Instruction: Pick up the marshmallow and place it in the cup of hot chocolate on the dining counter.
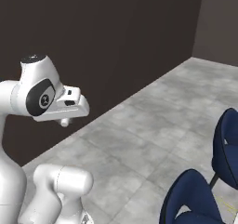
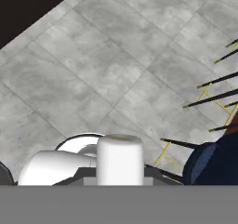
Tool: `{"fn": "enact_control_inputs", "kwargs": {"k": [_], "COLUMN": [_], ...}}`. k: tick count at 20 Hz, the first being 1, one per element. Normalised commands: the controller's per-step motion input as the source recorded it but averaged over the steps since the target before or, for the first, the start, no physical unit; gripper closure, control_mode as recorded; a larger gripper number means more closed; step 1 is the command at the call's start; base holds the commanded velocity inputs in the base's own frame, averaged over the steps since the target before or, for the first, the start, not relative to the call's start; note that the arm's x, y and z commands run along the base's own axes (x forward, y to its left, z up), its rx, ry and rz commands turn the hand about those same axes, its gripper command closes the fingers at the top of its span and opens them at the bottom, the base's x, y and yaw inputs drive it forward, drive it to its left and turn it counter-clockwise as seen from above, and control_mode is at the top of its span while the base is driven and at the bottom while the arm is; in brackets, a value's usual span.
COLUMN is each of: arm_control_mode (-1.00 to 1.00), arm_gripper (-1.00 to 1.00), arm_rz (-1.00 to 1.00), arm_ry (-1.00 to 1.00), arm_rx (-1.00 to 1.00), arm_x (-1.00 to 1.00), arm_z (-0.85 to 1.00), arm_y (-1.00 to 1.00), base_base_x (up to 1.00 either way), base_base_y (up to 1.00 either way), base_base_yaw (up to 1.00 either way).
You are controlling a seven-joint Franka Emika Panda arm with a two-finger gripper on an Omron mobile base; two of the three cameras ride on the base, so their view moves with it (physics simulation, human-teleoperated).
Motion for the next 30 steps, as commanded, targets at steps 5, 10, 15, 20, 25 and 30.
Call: {"fn": "enact_control_inputs", "kwargs": {"k": [5,10,15,20,25,30], "arm_control_mode": [1.0,1.0,1.0,1.0,1.0,1.0], "arm_gripper": [1.0,1.0,1.0,1.0,1.0,1.0], "arm_rz": [0.0,0.0,0.0,0.0,0.0,0.0], "arm_ry": [0.0,0.0,0.0,0.0,0.0,0.0], "arm_rx": [0.0,0.0,0.0,0.0,0.0,0.0], "arm_x": [0.0,0.0,0.0,0.0,0.0,0.0], "arm_z": [0.0,0.0,0.0,0.0,0.0,0.0], "arm_y": [0.0,0.0,0.0,0.0,0.0,0.0], "base_base_x": [1.0,0.63,0.1,0.74,0.75,0.69], "base_base_y": [0.0,0.16,0.26,0.74,0.77,1.0], "base_base_yaw": [-0.28,-0.68,-0.9,-0.49,-0.44,-0.45]}}
